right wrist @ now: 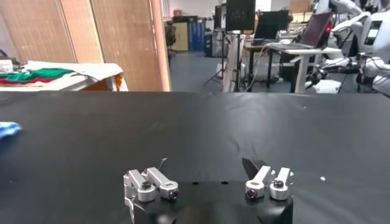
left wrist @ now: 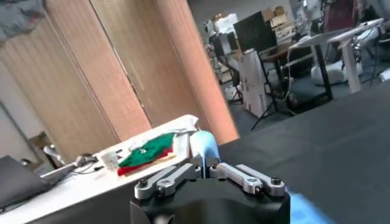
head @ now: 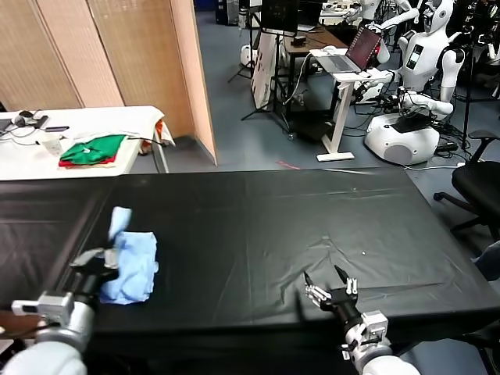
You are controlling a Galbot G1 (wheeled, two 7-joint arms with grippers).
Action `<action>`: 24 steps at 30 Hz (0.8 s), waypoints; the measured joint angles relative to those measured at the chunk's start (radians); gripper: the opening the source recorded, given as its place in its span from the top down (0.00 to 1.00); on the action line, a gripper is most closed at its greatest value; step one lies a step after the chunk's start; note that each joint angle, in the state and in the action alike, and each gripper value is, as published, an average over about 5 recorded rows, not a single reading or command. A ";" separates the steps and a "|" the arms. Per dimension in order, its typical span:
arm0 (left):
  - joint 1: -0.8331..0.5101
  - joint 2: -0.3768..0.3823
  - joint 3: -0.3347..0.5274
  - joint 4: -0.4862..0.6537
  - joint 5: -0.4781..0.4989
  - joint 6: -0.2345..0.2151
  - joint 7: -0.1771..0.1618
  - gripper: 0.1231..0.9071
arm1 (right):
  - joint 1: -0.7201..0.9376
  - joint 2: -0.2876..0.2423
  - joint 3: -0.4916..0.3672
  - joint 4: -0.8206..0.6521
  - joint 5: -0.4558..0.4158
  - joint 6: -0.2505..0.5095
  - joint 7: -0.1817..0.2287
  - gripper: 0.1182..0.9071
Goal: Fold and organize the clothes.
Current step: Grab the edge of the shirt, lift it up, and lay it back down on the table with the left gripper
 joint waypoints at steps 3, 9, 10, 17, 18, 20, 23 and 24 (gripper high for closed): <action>-0.036 -0.071 0.106 -0.035 -0.056 0.009 -0.020 0.95 | -0.013 0.013 0.000 -0.002 -0.017 0.005 0.000 0.00; -0.139 -0.222 0.318 0.032 -0.100 -0.012 -0.013 0.95 | -0.029 0.036 0.002 0.002 -0.037 0.009 -0.002 0.00; -0.154 -0.246 0.349 0.053 -0.093 -0.018 -0.008 0.95 | -0.030 0.039 0.003 0.004 -0.037 0.008 -0.003 0.00; -0.229 -0.367 0.501 0.218 -0.005 -0.049 0.042 0.91 | -0.024 0.024 0.004 0.045 0.043 -0.050 -0.045 0.00; -0.233 -0.372 0.513 0.236 0.001 -0.051 0.050 0.88 | -0.019 0.018 0.005 0.052 0.064 -0.065 -0.046 0.00; -0.237 -0.376 0.535 0.260 0.006 -0.052 0.066 0.76 | -0.005 0.004 0.002 0.061 0.109 -0.098 -0.045 0.00; -0.236 -0.372 0.552 0.271 0.005 -0.056 0.096 0.52 | 0.028 -0.018 -0.013 0.058 0.175 -0.141 -0.037 0.00; -0.234 -0.369 0.554 0.271 0.006 -0.061 0.105 0.45 | 0.042 -0.025 -0.020 0.054 0.196 -0.154 -0.035 0.00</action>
